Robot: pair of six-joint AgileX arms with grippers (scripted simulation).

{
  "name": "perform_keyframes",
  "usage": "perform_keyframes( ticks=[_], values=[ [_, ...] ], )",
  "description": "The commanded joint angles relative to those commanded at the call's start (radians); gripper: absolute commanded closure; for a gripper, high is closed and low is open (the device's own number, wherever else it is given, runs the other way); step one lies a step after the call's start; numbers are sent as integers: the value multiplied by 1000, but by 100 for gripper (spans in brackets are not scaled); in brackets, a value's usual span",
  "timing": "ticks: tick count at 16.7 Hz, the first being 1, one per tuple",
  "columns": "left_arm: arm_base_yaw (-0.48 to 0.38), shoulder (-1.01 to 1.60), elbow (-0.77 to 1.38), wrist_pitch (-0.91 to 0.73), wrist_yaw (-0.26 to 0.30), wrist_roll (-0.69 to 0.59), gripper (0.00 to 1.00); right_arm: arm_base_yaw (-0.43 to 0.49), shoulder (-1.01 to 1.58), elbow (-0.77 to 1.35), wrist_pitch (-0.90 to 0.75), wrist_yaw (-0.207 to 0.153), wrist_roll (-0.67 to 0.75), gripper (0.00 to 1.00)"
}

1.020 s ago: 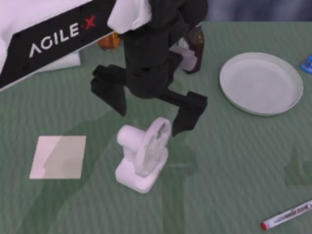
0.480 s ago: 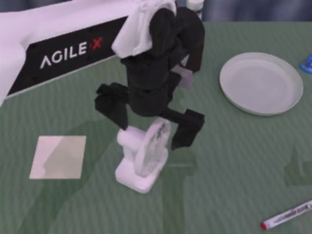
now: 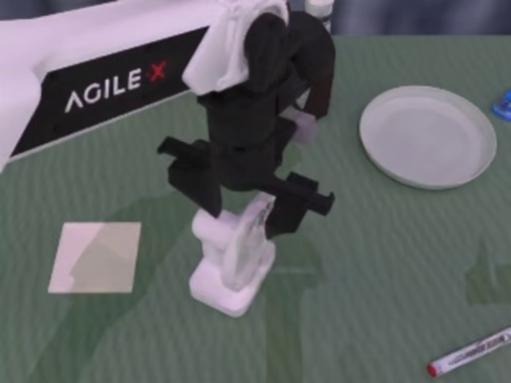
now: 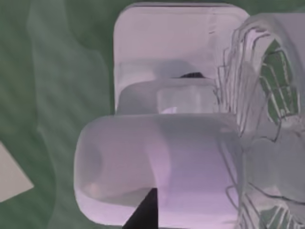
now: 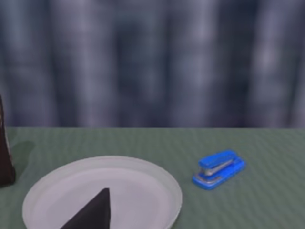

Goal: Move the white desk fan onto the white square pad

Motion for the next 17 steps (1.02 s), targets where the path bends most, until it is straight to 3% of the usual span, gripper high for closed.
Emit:
perform_keyframes(
  ticks=[6, 17],
  values=[
    [0, 0, 0, 0, 0, 0, 98, 0, 0, 0, 0, 0, 0, 0],
    [2, -7, 20, -18, 2, -1, 100, 0, 0, 0, 0, 0, 0, 0]
  ],
)
